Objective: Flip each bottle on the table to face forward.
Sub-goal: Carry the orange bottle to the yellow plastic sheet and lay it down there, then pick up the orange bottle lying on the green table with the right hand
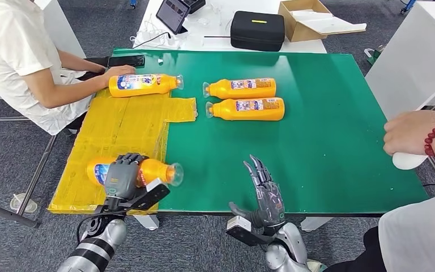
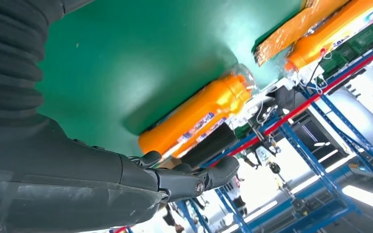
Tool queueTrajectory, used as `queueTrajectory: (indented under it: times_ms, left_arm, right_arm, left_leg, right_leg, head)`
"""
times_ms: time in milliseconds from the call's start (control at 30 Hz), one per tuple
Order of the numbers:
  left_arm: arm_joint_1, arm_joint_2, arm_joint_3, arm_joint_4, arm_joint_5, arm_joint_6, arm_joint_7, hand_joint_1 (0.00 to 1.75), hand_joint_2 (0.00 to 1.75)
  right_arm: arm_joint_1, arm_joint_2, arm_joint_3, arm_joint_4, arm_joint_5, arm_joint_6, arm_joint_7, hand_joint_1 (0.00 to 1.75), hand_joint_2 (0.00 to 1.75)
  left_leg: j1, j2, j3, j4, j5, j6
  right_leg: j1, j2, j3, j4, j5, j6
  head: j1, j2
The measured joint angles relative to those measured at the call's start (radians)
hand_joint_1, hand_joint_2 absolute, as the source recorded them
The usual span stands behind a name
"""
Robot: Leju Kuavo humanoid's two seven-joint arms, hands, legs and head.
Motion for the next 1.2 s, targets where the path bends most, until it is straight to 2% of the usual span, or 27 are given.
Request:
queueTrajectory:
  times_ms: [33, 100, 133, 167, 233, 267, 367, 700, 1200]
  left_arm:
    - [-0.015, 0.003, -0.01, 0.029, -0.003, -0.016, -0.004, 1.54, 1.75]
    - [-0.042, 0.007, -0.027, 0.073, -0.006, -0.048, -0.01, 1.14, 1.75]
    - [-0.055, 0.01, -0.034, 0.089, -0.008, -0.069, -0.011, 0.8, 1.75]
    - [-0.068, 0.014, -0.042, 0.103, -0.01, -0.098, -0.011, 0.53, 1.75]
    - [-0.095, 0.024, -0.065, 0.126, -0.014, -0.18, -0.006, 0.1, 1.75]
    - [-0.109, 0.03, -0.077, 0.135, -0.017, -0.22, -0.002, 0.02, 1.75]
    - [-0.142, 0.049, -0.11, 0.164, -0.027, -0.305, 0.014, 0.0, 1.75]
    - [-0.211, 0.066, -0.172, 0.208, -0.021, -0.472, 0.106, 0.0, 1.75]
    - [-0.231, 0.072, -0.195, 0.232, -0.003, -0.499, 0.114, 0.0, 1.75]
  right_arm:
    - [-0.004, 0.002, 0.003, 0.009, -0.007, 0.001, -0.003, 0.0, 1.75]
    - [-0.01, 0.004, 0.007, 0.024, -0.016, 0.004, -0.009, 0.0, 1.75]
    - [-0.012, 0.006, 0.008, 0.03, -0.021, 0.006, -0.012, 0.0, 1.75]
    - [-0.014, 0.007, 0.009, 0.036, -0.027, 0.008, -0.016, 0.0, 1.75]
    - [-0.02, 0.01, 0.011, 0.049, -0.042, 0.016, -0.028, 0.0, 1.75]
    - [-0.025, 0.012, 0.012, 0.057, -0.049, 0.02, -0.034, 0.0, 1.75]
    - [-0.039, 0.018, 0.016, 0.078, -0.062, 0.027, -0.046, 0.0, 1.75]
    - [-0.062, 0.029, 0.025, 0.133, -0.074, 0.031, -0.055, 0.0, 1.75]
    - [-0.082, 0.034, 0.034, 0.176, -0.078, 0.031, -0.057, 0.0, 1.75]
  left_leg:
    - [0.0, 0.0, 0.0, 0.0, 0.0, 0.0]
    - [0.0, -0.001, 0.0, 0.0, 0.0, 0.0]
    - [0.0, -0.001, 0.0, 0.0, 0.0, 0.0]
    - [0.0, -0.002, 0.001, 0.0, 0.0, 0.0]
    - [0.0, -0.003, 0.003, 0.0, 0.0, 0.0]
    - [0.0, -0.004, 0.004, 0.0, 0.0, 0.0]
    - [0.0, -0.004, 0.008, -0.001, 0.0, -0.001]
    - [0.0, -0.005, 0.01, -0.001, 0.003, -0.002]
    - [0.0, -0.005, 0.011, -0.001, 0.003, -0.002]
  right_leg:
    - [0.0, 0.0, 0.0, 0.0, 0.0, 0.0]
    - [0.0, 0.0, 0.001, 0.0, 0.0, 0.0]
    - [0.0, -0.001, 0.001, 0.0, -0.001, 0.001]
    - [0.0, -0.001, 0.002, 0.0, -0.001, 0.0]
    - [0.0, -0.002, 0.005, 0.0, -0.001, 0.0]
    - [0.0, -0.003, 0.006, 0.0, -0.001, 0.0]
    - [0.0, -0.002, 0.009, 0.0, 0.0, -0.001]
    - [0.0, -0.003, 0.011, 0.0, 0.001, -0.002]
    - [0.0, -0.003, 0.013, 0.0, 0.002, -0.002]
  head:
    - [0.0, 0.0]
    - [0.0, 0.0]
    - [0.0, 0.0]
    - [0.0, 0.0]
    - [0.0, 0.0]
    - [0.0, 0.0]
    - [0.0, 0.0]
    - [0.0, 0.0]
    - [0.0, 0.0]
